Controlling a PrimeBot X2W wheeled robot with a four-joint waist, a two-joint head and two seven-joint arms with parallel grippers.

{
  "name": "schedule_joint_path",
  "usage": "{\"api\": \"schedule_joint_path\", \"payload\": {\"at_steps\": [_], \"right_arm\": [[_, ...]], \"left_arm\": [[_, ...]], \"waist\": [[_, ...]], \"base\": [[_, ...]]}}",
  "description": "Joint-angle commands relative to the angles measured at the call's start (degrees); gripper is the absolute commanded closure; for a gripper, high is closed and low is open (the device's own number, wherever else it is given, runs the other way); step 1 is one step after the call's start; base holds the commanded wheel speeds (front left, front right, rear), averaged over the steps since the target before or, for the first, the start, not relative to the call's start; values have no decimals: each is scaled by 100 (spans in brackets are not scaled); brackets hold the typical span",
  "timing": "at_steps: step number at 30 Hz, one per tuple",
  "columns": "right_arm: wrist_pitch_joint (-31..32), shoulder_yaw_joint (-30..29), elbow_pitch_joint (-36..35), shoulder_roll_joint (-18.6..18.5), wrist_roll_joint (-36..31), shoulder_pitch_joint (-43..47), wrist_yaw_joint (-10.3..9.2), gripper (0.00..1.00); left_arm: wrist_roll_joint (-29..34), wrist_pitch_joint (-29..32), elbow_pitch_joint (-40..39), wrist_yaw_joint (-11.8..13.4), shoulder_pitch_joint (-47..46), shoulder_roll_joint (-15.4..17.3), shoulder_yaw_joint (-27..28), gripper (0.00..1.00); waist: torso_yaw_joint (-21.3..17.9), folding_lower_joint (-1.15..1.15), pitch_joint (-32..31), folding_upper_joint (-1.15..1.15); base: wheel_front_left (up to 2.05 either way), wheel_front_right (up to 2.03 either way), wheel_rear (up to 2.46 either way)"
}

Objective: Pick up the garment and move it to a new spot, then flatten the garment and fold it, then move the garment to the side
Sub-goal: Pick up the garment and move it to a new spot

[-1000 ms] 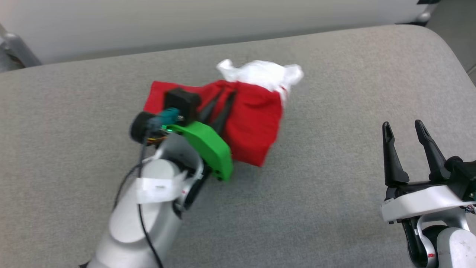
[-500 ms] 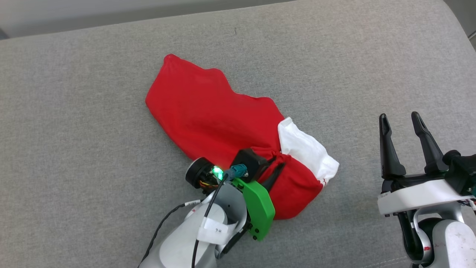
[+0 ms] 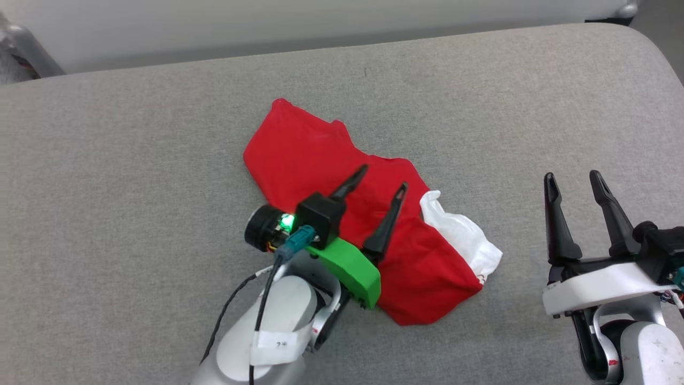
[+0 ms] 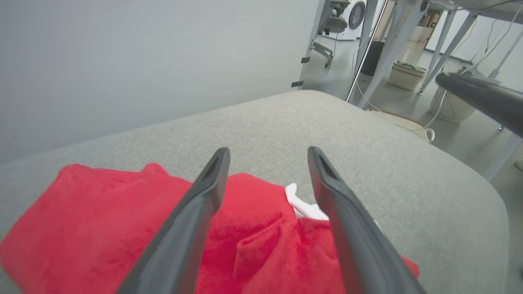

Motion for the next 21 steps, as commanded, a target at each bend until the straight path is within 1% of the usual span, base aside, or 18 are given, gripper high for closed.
{"api": "schedule_joint_path", "payload": {"at_steps": [1,7,9,15,21], "right_arm": [[23,-1,-14,7,-36,76,-6,0],[158,-9,-118,7,-144,197,-6,0],[194,-8,-149,7,-163,222,-6,0],[306,-62,-205,7,-233,330,-6,0],[406,-106,-236,7,-258,500,-6,0]], "left_arm": [[-23,-102,-63,117,130,29,100,0],[-73,-377,-313,744,460,329,812,0],[-94,-411,-391,896,590,436,1026,0],[-145,-450,-575,1177,1019,773,1540,0],[-209,-459,-831,1346,1540,1069,1901,0]], "waist": [[223,0,-220,0],[535,0,-424,0],[636,0,-469,0],[911,0,-620,0],[1057,0,-807,0]], "base": [[0,0,0],[0,0,0],[0,0,0],[0,0,0],[0,0,0]]}}
